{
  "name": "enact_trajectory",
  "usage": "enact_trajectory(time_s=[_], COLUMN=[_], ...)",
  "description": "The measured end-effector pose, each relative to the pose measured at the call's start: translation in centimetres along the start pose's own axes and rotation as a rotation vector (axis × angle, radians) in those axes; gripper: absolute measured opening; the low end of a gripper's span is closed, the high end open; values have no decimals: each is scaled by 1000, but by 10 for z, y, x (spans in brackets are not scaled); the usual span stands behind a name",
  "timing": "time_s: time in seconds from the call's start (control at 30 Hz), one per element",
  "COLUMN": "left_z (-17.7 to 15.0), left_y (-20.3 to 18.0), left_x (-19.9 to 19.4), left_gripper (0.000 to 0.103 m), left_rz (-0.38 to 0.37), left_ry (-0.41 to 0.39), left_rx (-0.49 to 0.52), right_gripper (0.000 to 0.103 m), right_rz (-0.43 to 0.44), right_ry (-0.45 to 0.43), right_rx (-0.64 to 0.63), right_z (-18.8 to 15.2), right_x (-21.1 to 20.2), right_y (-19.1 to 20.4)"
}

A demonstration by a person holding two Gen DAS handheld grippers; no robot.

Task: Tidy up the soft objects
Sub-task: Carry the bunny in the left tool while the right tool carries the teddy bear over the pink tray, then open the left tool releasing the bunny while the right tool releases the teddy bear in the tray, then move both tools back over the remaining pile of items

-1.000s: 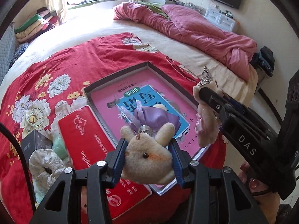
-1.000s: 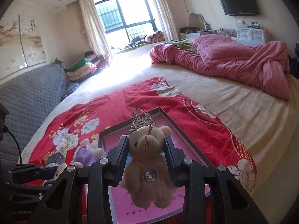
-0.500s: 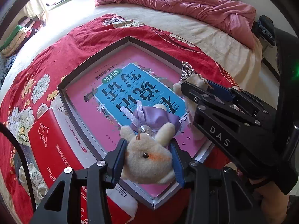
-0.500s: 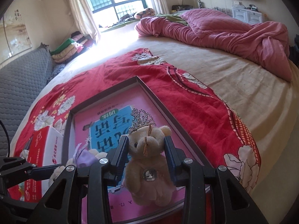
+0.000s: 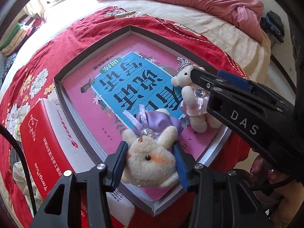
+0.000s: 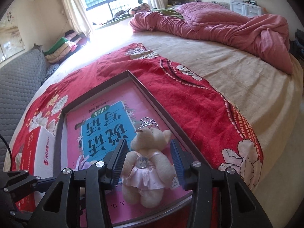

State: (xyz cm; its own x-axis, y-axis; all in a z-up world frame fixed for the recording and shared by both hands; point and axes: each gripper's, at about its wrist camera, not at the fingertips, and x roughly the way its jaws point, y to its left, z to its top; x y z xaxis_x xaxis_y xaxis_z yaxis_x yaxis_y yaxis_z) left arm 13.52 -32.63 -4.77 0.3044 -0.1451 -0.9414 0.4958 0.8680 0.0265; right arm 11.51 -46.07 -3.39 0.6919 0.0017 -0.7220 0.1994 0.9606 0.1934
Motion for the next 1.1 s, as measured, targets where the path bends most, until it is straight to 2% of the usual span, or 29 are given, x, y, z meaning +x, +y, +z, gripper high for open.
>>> enact_trajectory(time_s=[0.17, 0.23, 0.43, 0.67, 0.73, 0.9, 1.1], left_z=[0, -1, -7, -19, -22, -35, -55], left_y=[1, 2, 4, 9, 12, 31, 64], left_x=[-2, -3, -14, -53, -64, -89, -107], left_gripper=[52, 59, 61, 70, 72, 73, 74], left_rz=[-19, -18, -40, -51, -41, -25, -5], left_ry=[-6, -9, -27, -127, -155, -208, -234], left_rx=[-4, -8, -22, -45, -50, -97, -171], right_gripper=[54, 55, 57, 57, 64, 65, 66], right_rz=[-35, -38, -50, -57, -54, -50, -40], right_ry=[-34, -55, -95, -113, -119, -143, -166], right_rx=[10, 28, 49, 18, 9, -28, -78], right_z=[2, 4, 6, 6, 6, 6, 6], right_x=[-11, -17, -32, -44, -48, -60, -73], right_y=[-3, -7, -11, 0, 5, 21, 44])
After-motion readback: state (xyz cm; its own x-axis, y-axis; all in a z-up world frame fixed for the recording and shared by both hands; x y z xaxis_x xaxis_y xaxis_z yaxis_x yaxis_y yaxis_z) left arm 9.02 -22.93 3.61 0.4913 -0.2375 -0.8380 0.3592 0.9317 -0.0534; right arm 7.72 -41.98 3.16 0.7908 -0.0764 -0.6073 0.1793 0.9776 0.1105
